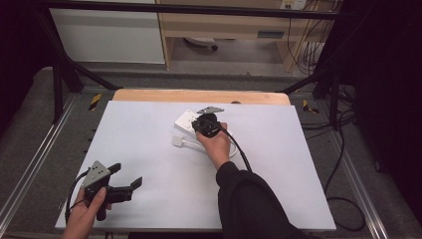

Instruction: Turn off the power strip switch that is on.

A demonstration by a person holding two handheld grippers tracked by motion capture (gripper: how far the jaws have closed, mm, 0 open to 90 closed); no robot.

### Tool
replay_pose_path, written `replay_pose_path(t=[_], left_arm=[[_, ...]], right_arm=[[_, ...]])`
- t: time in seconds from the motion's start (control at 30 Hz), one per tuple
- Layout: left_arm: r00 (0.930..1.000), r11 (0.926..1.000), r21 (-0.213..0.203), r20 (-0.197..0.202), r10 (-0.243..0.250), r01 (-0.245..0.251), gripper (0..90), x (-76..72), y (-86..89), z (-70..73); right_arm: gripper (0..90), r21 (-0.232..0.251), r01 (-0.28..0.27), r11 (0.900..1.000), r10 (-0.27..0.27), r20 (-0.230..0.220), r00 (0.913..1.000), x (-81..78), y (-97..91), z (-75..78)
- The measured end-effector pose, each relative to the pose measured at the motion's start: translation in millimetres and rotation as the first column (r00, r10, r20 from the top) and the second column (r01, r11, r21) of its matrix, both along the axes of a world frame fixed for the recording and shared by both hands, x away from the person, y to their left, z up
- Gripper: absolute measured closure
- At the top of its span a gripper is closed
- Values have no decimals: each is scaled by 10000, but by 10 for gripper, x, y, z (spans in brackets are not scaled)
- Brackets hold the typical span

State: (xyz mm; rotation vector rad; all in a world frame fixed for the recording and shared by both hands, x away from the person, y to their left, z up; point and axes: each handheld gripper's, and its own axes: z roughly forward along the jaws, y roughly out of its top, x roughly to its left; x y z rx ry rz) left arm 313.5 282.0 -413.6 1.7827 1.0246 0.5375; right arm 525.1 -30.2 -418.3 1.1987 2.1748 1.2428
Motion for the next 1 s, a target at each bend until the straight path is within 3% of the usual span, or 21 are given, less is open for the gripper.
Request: replay_pose_path(t=[0.2,0.4,0.53,0.8,1.0], left_arm=[[10000,10000,-1,-9,2,-2,56,5,7,-5],[10000,10000,-86,-45,50,-50,56,4,18,-2],[10000,9999,-98,-56,65,-66,56,4,16,-3],[9999,9999,-60,-57,93,-94,56,5,26,-10],[9999,10000,-16,-100,60,-60,56,5,9,-15]], right_arm=[[660,333,-340,9989,336,132,9993,-88,-36,138],[381,280,-629,9976,628,41,9980,-118,-100,257],[244,329,-475,9983,477,-25,9989,-119,-169,315],[92,408,-519,9978,508,277,9983,-193,-288,499],[56,186,-643,9978,629,678,9957,-304,-381,651]])
